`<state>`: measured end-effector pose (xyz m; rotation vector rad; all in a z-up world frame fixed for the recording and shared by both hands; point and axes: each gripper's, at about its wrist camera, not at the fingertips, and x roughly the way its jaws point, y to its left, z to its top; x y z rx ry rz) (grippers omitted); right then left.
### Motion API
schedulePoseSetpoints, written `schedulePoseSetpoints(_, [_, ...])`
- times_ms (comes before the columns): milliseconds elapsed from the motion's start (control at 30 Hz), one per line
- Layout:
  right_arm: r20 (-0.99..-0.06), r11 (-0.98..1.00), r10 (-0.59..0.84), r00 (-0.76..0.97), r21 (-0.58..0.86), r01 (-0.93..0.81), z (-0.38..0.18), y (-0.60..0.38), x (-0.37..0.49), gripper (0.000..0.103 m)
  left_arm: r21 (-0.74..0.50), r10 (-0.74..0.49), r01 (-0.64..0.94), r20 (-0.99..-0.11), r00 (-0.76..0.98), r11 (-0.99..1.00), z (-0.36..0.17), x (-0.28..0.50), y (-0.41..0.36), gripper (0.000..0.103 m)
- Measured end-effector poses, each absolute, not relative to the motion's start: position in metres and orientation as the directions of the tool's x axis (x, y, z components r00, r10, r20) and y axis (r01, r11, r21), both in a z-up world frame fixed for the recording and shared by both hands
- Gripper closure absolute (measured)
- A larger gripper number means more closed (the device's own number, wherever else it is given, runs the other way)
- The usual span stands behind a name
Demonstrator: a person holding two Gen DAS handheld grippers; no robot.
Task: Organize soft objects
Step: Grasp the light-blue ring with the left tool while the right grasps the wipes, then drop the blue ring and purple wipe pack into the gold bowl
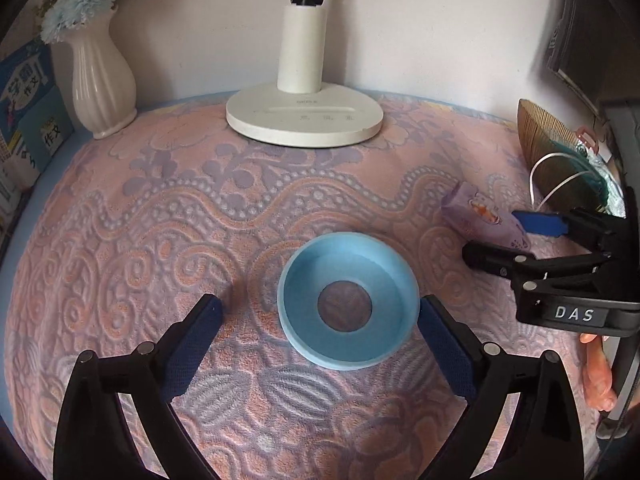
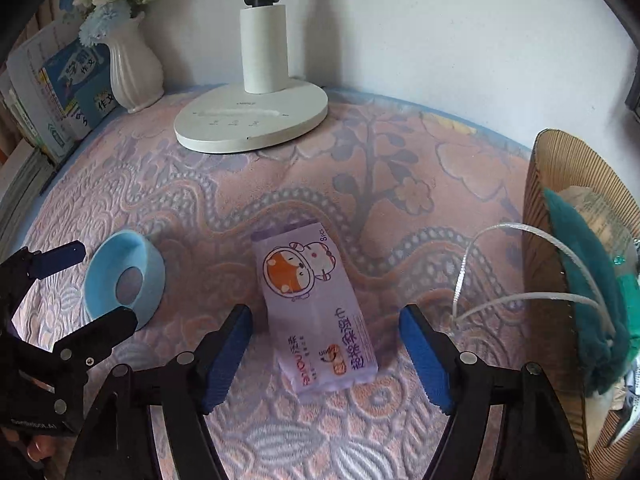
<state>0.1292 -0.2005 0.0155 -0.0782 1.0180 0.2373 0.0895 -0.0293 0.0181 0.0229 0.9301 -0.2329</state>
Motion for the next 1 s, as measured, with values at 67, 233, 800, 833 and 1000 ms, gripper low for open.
schedulePoseSetpoints(67, [-0.835,0.970,0.174,0.523,0.054,-0.236,0.014,-0.201,0.129,0.028,-0.068,-0.178,0.211,-0.807,0.563,0.975,0.012,0.092,-0.033,0.014])
schedulePoseSetpoints(233, [-0.814,0.972,0.170,0.556,0.044,-0.233,0.013,-0.200,0.120,0.038,-0.047,-0.201,0.265,-0.782,0.590,0.963,0.017,0.084,-0.041,0.040])
schedulePoseSetpoints(800, [-0.827,0.906,0.386,0.408,0.258,-0.334,0.026,-0.224,-0.023,0.062,-0.196,-0.422,0.393,-0.633,0.649,0.898,0.092,0.030,-0.053,0.044])
schedulePoseSetpoints(833, [-0.819,0.905,0.397,0.414,0.276,-0.322,0.032,-0.235,-0.030,0.062,-0.194,-0.435,0.409,-0.618,0.654,0.891,0.102,0.029,-0.060,0.043])
schedulePoseSetpoints(1000, [-0.751,0.940,0.340,0.566,0.261,-0.218,0.097,-0.307,-0.049,0.062,-0.167,-0.503,0.503,-0.552,0.665,0.848,0.154,0.034,-0.108,0.043])
